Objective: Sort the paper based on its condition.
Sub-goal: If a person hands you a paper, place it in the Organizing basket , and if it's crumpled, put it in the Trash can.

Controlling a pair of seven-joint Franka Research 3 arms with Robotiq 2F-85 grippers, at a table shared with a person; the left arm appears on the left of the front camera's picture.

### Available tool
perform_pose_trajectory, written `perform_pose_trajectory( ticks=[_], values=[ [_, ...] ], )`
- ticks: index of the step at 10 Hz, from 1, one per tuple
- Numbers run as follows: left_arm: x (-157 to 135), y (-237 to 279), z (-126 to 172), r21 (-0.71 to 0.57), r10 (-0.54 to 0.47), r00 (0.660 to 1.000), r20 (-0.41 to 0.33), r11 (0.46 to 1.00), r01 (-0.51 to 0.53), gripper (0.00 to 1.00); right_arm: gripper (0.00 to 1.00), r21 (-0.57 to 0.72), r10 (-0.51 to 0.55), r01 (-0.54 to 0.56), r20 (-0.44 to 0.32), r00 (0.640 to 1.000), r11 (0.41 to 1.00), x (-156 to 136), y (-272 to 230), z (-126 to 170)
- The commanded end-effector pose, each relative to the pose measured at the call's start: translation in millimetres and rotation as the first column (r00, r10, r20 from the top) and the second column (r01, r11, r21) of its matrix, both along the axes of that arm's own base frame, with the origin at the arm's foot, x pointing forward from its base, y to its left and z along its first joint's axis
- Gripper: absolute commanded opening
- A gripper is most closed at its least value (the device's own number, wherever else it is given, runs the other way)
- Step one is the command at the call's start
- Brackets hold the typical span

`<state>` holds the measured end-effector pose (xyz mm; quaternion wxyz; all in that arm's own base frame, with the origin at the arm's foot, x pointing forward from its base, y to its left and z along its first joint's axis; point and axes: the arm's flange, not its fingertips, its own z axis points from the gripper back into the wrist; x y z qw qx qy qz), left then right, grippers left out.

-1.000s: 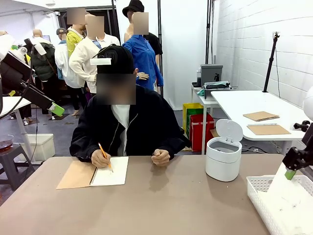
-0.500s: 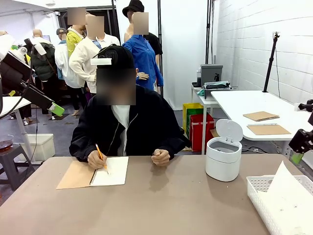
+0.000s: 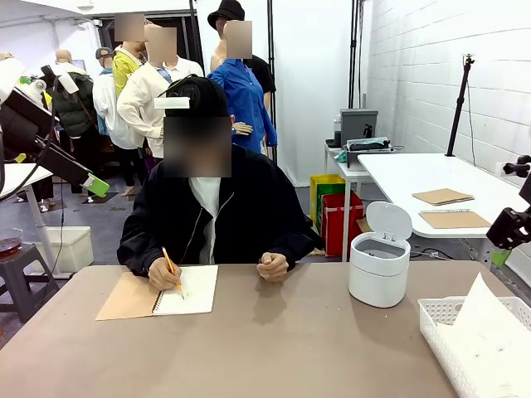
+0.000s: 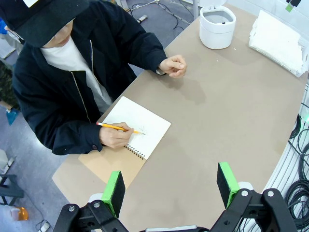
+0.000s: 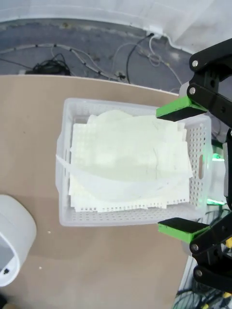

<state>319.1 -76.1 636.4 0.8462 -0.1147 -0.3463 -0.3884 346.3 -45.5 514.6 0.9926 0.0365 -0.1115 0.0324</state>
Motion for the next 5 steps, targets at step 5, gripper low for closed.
perform_pose_trajectory(
  ticks=[5],
  values=[
    [-0.4,-0.6,0.7,-0.005,0.007,1.000,-0.008,1.000,-0.007,1.00,1.00,0.095,0.153,-0.149,-0.041,0.987,0.984,25.2,44.5,-33.4]
  ],
)
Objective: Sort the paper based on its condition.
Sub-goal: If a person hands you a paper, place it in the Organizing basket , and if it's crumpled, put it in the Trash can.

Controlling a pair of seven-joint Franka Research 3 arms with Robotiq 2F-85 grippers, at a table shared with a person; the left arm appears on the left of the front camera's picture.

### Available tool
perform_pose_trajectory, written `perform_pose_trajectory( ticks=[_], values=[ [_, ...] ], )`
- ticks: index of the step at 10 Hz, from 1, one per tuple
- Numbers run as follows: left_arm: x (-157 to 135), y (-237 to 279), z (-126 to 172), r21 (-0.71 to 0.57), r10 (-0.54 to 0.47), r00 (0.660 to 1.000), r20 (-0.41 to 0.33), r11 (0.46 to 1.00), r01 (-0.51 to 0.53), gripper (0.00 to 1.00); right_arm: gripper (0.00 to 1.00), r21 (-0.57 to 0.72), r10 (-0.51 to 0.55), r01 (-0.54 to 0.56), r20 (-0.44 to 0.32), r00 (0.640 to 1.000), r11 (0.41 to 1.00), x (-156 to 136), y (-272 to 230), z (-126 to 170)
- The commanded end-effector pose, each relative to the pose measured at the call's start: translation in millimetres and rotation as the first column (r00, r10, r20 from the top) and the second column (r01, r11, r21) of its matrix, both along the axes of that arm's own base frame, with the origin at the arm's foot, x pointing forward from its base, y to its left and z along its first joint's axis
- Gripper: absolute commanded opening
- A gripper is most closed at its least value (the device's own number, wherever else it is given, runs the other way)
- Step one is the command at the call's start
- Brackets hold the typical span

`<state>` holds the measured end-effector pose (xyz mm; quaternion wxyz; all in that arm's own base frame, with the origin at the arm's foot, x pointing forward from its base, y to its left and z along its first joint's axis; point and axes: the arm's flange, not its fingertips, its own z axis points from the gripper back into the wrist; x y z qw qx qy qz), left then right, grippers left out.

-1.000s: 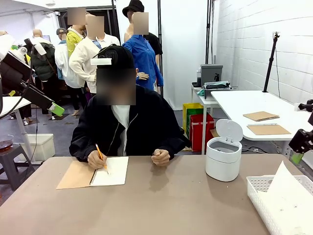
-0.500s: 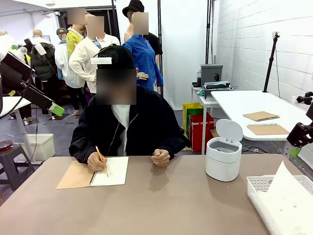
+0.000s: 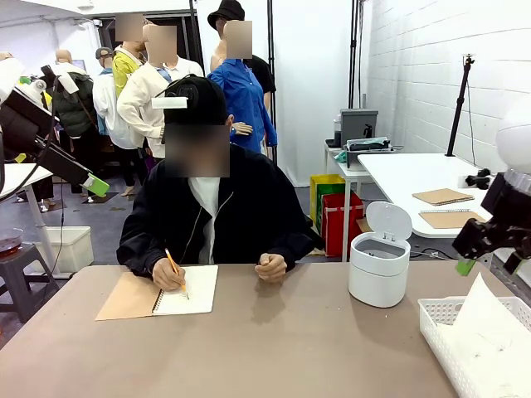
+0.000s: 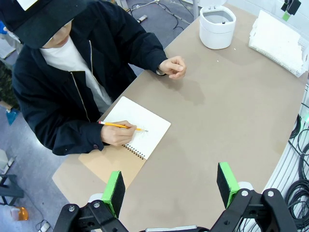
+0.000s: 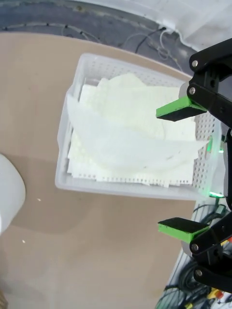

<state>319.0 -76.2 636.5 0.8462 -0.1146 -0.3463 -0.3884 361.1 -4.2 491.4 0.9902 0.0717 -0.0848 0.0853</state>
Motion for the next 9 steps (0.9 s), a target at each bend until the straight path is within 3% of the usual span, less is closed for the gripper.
perform_pose_trajectory(
  ticks=[1,3,6,9],
  values=[
    [-0.4,-0.6,0.7,-0.005,0.007,1.000,-0.008,1.000,-0.007,1.00,1.00,0.052,0.058,-0.057,-0.016,0.998,0.997,13.9,10.2,-19.4],
    [-0.4,-0.6,0.7,-0.005,0.007,1.000,-0.008,1.000,-0.007,1.00,1.00,0.060,0.066,-0.061,-0.081,0.995,0.996,18.7,15.7,-37.5],
    [-0.4,-0.6,0.7,-0.005,0.007,1.000,-0.008,1.000,-0.007,1.00,1.00,0.031,-0.003,0.009,-0.191,0.982,0.999,22.5,0.7,-69.6],
    [-0.4,-0.6,0.7,-0.005,0.007,1.000,-0.008,1.000,-0.007,1.00,1.00,-0.001,-0.076,0.078,-0.234,0.969,0.997,18.6,-19.9,-83.3]
  ],
)
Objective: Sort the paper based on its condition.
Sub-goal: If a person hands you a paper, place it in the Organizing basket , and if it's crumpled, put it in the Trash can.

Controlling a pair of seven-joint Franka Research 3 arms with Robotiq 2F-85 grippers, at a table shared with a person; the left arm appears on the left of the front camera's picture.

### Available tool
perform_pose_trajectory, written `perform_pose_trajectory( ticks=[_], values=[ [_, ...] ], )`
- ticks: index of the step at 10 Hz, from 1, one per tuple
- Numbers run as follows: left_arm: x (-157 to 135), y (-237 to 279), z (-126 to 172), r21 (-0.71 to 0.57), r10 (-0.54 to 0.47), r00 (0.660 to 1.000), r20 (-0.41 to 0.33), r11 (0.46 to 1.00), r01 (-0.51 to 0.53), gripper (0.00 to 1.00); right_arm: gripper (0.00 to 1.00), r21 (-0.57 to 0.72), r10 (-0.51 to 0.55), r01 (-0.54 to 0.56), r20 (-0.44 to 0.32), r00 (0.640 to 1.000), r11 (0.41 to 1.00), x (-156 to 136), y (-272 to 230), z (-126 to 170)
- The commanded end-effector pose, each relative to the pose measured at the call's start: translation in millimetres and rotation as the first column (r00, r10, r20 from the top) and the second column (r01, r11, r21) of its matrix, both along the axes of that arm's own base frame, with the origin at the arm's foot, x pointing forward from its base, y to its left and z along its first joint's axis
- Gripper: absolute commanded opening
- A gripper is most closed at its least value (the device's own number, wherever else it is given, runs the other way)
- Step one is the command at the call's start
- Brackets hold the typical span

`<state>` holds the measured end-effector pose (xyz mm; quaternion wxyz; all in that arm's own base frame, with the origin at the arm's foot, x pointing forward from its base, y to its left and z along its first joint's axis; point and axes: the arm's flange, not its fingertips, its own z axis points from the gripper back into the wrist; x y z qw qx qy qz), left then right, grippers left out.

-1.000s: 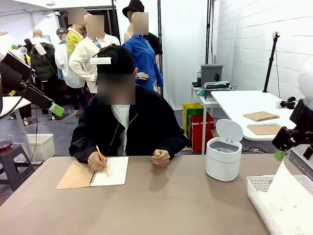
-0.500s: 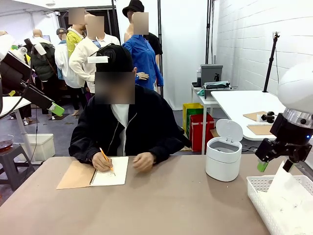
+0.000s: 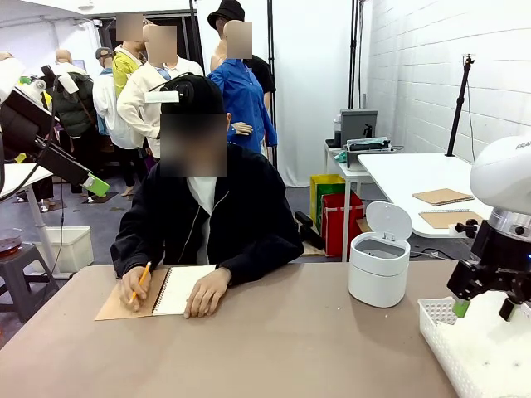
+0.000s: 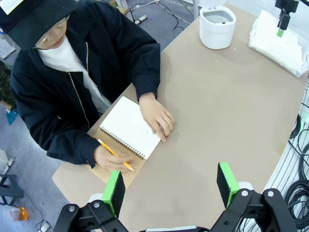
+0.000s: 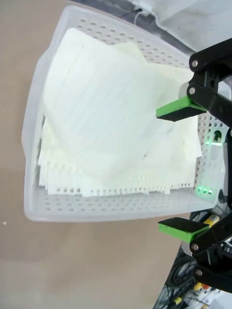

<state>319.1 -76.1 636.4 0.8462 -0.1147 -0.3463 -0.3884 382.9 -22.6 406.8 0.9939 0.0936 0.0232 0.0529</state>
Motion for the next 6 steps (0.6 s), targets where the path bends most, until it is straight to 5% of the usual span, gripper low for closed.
perform_pose_trajectory(
  ticks=[1,6],
  values=[
    [-0.4,-0.6,0.7,-0.005,0.007,1.000,-0.008,1.000,-0.007,1.00,1.00,-0.038,-0.043,0.043,-0.010,0.999,0.998,-3.6,-6.8,2.2],
    [-0.4,-0.6,0.7,-0.005,0.007,1.000,-0.008,1.000,-0.007,1.00,1.00,0.037,0.004,-0.008,0.107,0.994,0.999,-15.3,4.6,43.1]
  ],
)
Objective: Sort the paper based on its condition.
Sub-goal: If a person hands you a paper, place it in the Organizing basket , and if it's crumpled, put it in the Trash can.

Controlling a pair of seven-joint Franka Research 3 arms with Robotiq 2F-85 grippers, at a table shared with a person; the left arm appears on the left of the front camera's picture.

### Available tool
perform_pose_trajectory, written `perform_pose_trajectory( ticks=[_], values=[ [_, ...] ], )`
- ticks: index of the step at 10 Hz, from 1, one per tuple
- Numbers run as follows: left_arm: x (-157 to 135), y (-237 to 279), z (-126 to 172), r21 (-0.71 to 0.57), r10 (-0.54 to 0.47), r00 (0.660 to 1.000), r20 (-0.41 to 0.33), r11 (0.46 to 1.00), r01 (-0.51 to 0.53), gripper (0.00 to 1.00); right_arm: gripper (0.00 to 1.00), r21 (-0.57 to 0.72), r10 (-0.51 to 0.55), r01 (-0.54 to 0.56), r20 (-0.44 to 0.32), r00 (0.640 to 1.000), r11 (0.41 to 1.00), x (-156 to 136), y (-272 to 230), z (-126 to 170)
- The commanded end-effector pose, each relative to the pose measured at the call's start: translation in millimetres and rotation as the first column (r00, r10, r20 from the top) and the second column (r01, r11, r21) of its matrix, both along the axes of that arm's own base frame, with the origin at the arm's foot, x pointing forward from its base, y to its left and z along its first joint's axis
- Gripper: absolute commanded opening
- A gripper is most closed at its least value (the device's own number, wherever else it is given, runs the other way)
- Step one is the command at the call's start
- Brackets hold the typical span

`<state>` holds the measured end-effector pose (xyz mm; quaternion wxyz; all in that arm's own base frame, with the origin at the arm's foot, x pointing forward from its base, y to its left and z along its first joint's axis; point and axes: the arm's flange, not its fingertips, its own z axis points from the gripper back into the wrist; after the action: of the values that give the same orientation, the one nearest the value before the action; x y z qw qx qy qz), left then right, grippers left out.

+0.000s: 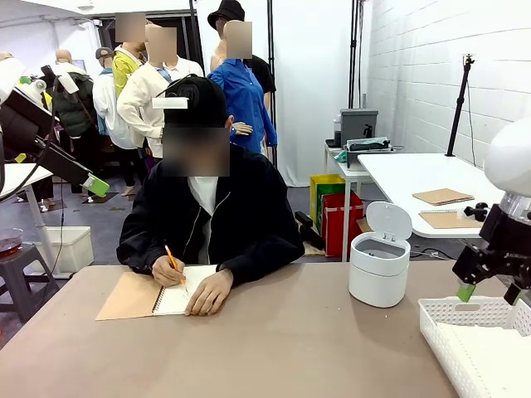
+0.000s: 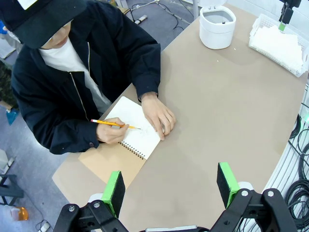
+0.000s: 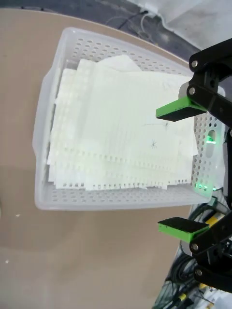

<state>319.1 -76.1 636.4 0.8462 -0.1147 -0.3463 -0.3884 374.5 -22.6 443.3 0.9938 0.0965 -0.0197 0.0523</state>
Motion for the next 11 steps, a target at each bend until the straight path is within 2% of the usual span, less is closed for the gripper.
perform_pose_trajectory(
  ticks=[1,2,6,7,8,9,11],
  values=[
    [-0.4,-0.6,0.7,-0.005,0.007,1.000,-0.008,1.000,-0.007,1.00,1.00,0.040,0.030,-0.031,0.038,0.999,0.999,-10.4,7.2,13.6],
    [-0.4,-0.6,0.7,-0.005,0.007,1.000,-0.008,1.000,-0.007,1.00,1.00,0.000,0.000,0.000,0.000,1.000,1.000,0.0,0.0,0.0],
    [-0.4,-0.6,0.7,-0.005,0.007,1.000,-0.008,1.000,-0.007,1.00,1.00,0.009,0.004,-0.004,0.008,1.000,1.000,-3.4,2.1,6.1],
    [-0.4,-0.6,0.7,-0.005,0.007,1.000,-0.008,1.000,-0.007,1.00,1.00,0.009,0.129,-0.131,0.098,0.987,0.991,-10.5,28.4,15.4],
    [-0.4,-0.6,0.7,-0.005,0.007,1.000,-0.008,1.000,-0.007,1.00,1.00,0.019,0.265,-0.269,0.122,0.956,0.963,-16.3,54.6,24.6],
    [-0.4,-0.6,0.7,-0.005,0.007,1.000,-0.008,1.000,-0.007,1.00,1.00,0.022,0.374,-0.379,0.112,0.921,0.925,-18.4,76.8,33.3],
    [-0.4,-0.6,0.7,-0.005,0.007,1.000,-0.008,1.000,-0.007,1.00,1.00,-0.008,0.512,-0.517,0.145,0.846,0.856,-14.7,117.1,62.5]
  ],
)
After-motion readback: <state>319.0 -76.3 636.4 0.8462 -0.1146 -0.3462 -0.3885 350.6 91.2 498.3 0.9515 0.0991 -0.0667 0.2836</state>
